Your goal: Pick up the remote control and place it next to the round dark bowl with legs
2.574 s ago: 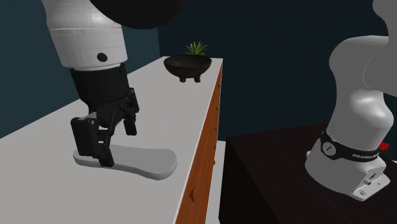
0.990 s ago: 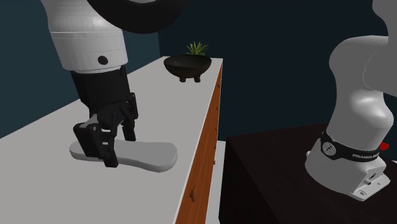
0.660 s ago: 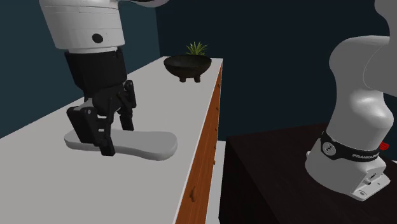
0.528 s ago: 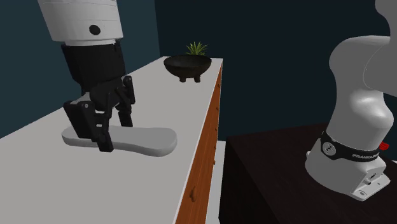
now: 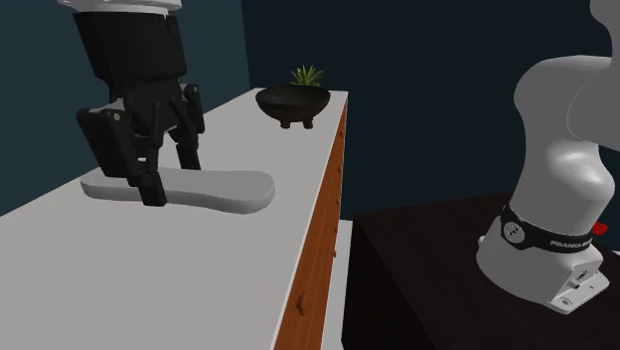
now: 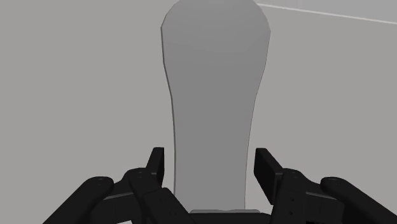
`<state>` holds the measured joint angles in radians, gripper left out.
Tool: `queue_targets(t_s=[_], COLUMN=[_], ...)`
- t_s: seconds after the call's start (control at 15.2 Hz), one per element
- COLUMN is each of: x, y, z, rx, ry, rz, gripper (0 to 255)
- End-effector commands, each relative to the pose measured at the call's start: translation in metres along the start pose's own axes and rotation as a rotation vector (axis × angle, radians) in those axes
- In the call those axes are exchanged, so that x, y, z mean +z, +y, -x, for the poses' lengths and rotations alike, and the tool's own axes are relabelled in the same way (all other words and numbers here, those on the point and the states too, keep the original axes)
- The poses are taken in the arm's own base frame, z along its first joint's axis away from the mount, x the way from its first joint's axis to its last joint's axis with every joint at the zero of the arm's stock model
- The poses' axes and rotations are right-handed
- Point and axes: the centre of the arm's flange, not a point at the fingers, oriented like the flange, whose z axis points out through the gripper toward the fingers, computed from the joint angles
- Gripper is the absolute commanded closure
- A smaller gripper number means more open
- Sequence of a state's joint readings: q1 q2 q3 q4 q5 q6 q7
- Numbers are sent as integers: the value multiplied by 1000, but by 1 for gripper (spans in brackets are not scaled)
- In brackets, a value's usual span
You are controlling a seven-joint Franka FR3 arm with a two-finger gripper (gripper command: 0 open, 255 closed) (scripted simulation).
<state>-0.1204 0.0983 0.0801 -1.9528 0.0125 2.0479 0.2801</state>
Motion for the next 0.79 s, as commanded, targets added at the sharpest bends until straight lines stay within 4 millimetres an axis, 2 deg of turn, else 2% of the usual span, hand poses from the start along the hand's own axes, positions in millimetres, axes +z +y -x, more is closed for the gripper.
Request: queue_targets(t_s=[0.0, 0.73], x=[-11, -69], y=[0, -1], z=[0, 1], rx=[0, 0], ry=[0, 0], rz=[0, 0], gripper=[255, 255])
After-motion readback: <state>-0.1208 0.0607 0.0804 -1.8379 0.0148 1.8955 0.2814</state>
